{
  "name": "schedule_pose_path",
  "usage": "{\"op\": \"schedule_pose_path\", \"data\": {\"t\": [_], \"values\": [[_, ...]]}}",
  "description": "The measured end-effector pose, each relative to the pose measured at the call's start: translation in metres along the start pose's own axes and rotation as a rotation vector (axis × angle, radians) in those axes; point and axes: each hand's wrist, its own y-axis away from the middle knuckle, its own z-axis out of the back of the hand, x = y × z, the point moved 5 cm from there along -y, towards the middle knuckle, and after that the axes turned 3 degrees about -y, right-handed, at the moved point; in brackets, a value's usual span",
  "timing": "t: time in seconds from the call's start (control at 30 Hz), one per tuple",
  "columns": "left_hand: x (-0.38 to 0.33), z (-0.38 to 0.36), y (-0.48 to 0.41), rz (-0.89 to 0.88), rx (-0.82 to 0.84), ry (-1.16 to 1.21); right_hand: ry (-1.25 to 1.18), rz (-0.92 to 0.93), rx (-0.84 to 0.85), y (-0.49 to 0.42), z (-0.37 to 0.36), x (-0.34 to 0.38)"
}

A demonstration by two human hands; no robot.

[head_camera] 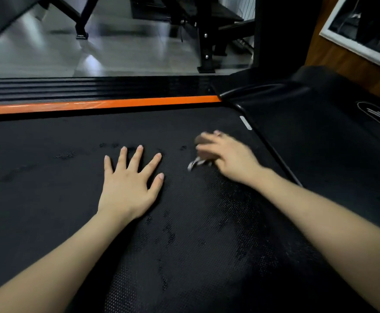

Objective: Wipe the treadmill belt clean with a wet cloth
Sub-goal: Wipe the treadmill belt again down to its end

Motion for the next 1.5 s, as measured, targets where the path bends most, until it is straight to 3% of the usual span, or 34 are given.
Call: {"op": "schedule_pose_path", "data": {"t": [0.1, 0.17, 0.33, 0.4, 0.57, 0.63, 0.73, 0.83, 1.03, 1.23, 1.33, 1.5], "values": [[-0.001, 0.0, 0.0, 0.008, -0.003, -0.002, 0.024, -0.376, -0.151, -0.027, 0.013, -0.068], [-0.001, 0.0, -0.001, 0.011, -0.01, -0.005, 0.005, -0.479, -0.189, -0.038, 0.005, -0.066], [-0.001, 0.0, 0.0, 0.006, 0.004, -0.008, -0.088, -0.087, -0.064, -0.024, -0.017, 0.015], [0.0, 0.0, 0.0, 0.008, 0.008, -0.01, -0.048, -0.032, -0.01, -0.026, -0.013, 0.002], [-0.001, -0.001, 0.0, 0.011, 0.012, 0.004, 0.027, -0.421, -0.143, -0.058, 0.003, -0.059], [-0.001, -0.002, -0.001, 0.009, 0.016, 0.0, 0.036, -0.384, -0.131, -0.072, -0.007, -0.029], [-0.001, 0.0, -0.002, 0.006, 0.01, 0.017, -0.022, -0.179, -0.064, -0.076, -0.024, 0.021], [-0.001, 0.0, -0.002, 0.001, 0.001, 0.008, -0.069, -0.195, 0.018, -0.071, -0.023, 0.026], [-0.001, 0.001, 0.0, 0.004, -0.011, 0.004, -0.039, -0.16, -0.061, -0.081, -0.021, 0.017], [-0.001, 0.001, 0.0, 0.005, -0.036, 0.032, -0.019, -0.43, -0.206, -0.09, -0.005, -0.074], [-0.001, 0.0, -0.002, 0.008, -0.037, 0.034, -0.047, -0.501, -0.244, -0.098, -0.009, -0.069], [-0.001, 0.0, -0.001, 0.003, -0.04, 0.028, -0.04, -0.222, -0.082, -0.108, -0.026, -0.016]]}}
